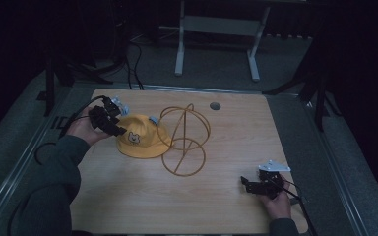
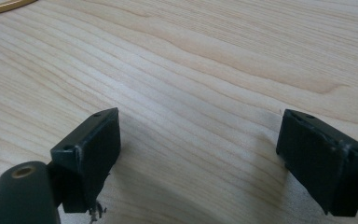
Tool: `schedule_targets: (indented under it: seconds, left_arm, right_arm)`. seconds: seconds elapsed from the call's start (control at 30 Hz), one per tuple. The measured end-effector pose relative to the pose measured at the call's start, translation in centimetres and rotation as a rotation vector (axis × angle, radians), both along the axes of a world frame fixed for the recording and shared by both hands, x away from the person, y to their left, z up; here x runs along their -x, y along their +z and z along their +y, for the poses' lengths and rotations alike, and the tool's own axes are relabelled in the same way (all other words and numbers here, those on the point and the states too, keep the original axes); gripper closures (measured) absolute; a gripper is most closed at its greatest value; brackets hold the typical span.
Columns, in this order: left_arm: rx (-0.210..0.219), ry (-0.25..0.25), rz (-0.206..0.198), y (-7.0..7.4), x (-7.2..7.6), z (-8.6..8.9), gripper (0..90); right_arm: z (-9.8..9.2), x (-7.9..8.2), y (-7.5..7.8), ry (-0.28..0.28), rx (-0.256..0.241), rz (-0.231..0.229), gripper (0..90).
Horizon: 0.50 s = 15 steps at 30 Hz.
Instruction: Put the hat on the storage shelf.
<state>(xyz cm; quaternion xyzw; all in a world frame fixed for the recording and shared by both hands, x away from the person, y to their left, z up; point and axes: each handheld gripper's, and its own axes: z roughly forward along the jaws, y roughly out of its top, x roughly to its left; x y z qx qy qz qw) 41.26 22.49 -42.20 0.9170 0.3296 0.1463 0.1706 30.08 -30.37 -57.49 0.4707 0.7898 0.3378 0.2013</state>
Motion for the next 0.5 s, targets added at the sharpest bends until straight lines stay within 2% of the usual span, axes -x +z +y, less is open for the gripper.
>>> schedule_targets:
  seconds: [0.17, 0.3, 0.5]
  left_arm:
    - [-0.02, -0.022, -0.015, 0.4, -0.3, -0.6, 44.4]
    - [-0.047, -0.043, -0.002, 0.5, -0.8, -1.1, 40.2]
    - [-0.044, -0.063, -0.005, 0.9, -1.5, -1.9, 36.2]
  right_arm:
    - [0.0, 0.0, 0.0, 0.0, 0.0, 0.0, 13.5]
    - [0.0, 0.0, 0.0, 0.0, 0.0, 0.0, 13.6]
    - [0.0, 0.0, 0.0, 0.0, 0.0, 0.0, 13.5]
